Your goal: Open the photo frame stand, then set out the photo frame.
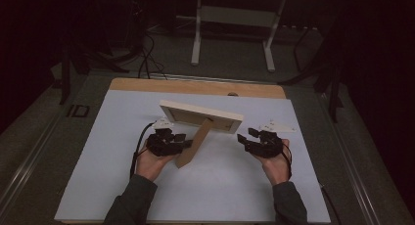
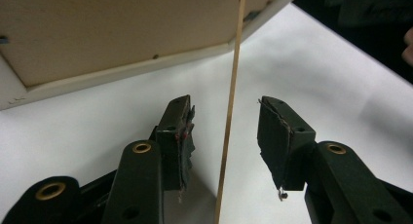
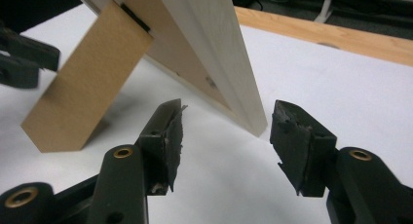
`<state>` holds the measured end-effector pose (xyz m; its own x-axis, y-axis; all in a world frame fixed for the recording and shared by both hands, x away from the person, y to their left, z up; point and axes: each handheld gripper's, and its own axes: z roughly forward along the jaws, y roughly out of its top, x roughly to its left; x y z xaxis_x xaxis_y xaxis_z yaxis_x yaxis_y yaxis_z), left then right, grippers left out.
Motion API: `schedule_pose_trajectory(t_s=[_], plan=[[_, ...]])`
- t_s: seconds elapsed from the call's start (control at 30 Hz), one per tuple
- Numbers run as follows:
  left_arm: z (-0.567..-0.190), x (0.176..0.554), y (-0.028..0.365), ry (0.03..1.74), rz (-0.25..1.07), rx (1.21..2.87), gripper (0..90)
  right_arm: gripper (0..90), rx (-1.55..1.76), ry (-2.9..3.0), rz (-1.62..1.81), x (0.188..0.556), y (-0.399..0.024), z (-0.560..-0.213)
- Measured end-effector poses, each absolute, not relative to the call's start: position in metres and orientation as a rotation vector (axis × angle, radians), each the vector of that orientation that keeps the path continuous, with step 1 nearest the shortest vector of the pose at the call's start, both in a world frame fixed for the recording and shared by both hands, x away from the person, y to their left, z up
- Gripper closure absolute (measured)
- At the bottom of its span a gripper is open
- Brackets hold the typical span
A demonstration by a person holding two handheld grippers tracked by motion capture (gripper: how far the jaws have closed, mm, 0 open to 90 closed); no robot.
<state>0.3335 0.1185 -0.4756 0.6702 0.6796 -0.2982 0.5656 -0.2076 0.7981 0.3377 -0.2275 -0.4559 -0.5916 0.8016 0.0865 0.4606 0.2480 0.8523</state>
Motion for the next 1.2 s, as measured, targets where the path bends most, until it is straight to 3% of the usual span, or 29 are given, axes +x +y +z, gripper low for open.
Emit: schedule_pose_trajectory(t_s=[0.4,0.67,0.87,0.97,1.2], plan=[[-0.469,0.333,0.140,1.018,0.128,1.783,55.7,47.0,1.200,2.164,1.258,0.341,-0.235,-0.463],[-0.467,0.334,0.148,1.039,0.127,1.777,59.8,59.9,1.217,2.139,1.261,0.345,-0.239,-0.462],[-0.465,0.338,0.152,1.073,0.143,1.747,60.9,61.9,1.257,2.138,1.264,0.349,-0.241,-0.463],[-0.462,0.339,0.155,1.089,0.186,1.727,64.2,61.4,1.261,2.123,1.246,0.352,-0.241,-0.463],[-0.452,0.339,0.155,1.100,0.309,1.716,83.0,81.6,1.235,2.109,1.242,0.356,-0.239,-0.462]])
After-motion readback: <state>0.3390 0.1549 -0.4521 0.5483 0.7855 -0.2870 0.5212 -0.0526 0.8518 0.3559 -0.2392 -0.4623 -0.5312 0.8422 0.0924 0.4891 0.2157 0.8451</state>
